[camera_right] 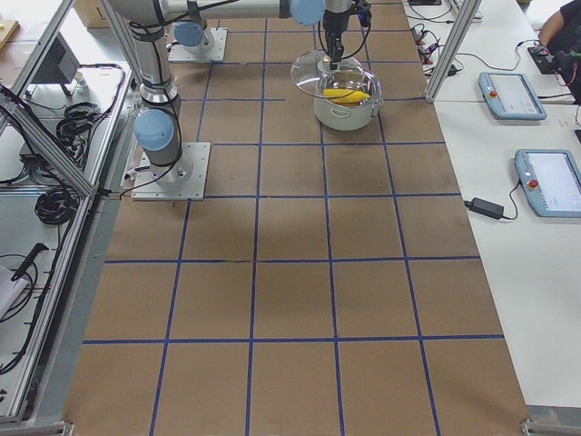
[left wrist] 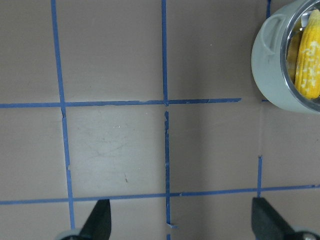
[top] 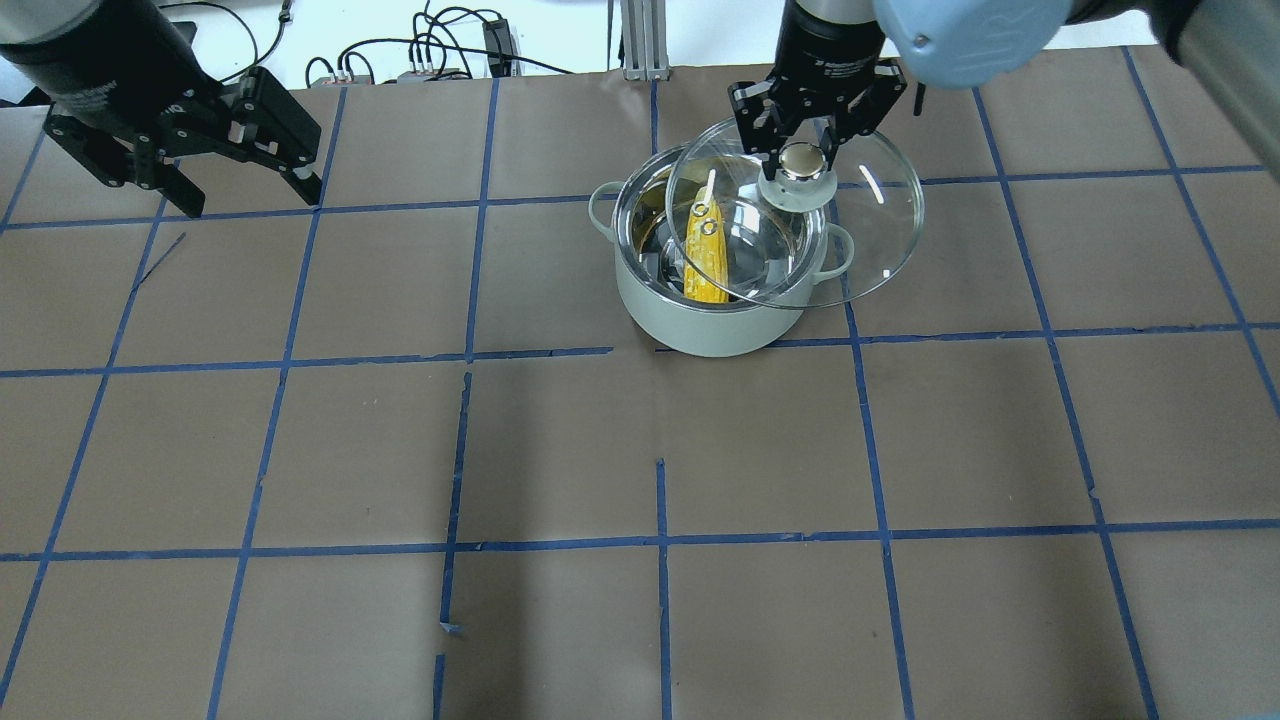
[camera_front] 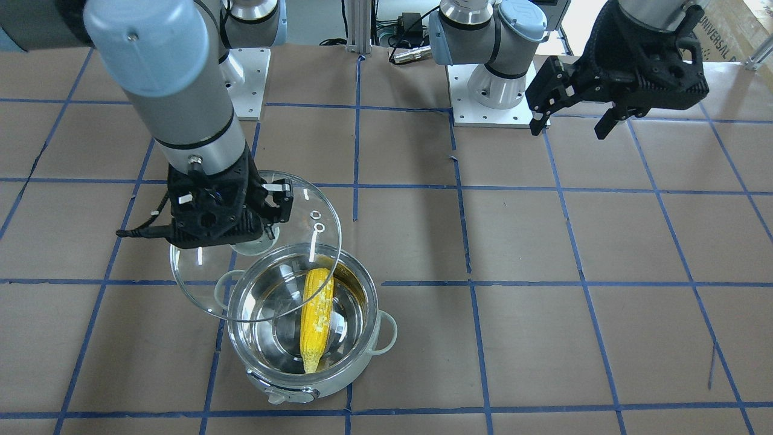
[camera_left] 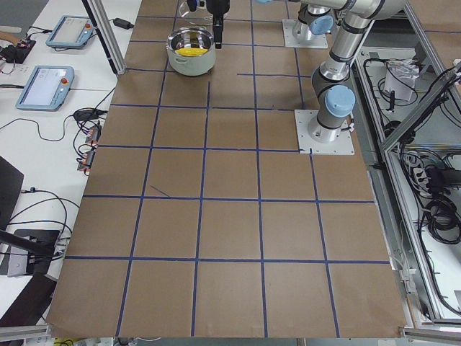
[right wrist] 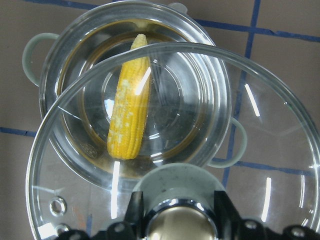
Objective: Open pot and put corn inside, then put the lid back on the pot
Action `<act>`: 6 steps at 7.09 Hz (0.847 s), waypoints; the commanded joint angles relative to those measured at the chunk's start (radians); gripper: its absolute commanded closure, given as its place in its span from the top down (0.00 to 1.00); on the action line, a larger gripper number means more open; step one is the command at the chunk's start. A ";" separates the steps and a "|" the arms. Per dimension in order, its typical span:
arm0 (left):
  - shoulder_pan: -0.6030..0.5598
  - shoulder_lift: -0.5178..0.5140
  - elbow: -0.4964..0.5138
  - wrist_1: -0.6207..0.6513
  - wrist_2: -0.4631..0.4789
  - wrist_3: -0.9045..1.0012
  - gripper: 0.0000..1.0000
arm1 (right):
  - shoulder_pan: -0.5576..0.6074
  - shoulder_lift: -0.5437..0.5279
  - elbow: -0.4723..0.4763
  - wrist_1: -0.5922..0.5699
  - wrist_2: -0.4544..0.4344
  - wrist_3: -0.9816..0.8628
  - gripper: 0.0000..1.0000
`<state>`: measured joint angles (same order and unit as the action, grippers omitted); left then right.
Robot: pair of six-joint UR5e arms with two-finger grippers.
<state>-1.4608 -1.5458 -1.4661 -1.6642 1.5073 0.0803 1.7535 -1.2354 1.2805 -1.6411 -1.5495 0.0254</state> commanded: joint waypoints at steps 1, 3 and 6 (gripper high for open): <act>-0.004 0.003 -0.034 0.061 0.004 -0.019 1.00 | 0.064 0.103 -0.072 -0.029 -0.001 0.057 0.34; -0.004 0.000 -0.016 0.017 0.049 -0.024 1.00 | 0.080 0.148 -0.072 -0.087 -0.006 0.060 0.34; -0.019 -0.013 0.004 0.001 0.051 -0.088 0.99 | 0.077 0.171 -0.072 -0.114 -0.011 0.051 0.34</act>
<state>-1.4703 -1.5542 -1.4681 -1.6570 1.5563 0.0292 1.8310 -1.0708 1.2088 -1.7455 -1.5590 0.0813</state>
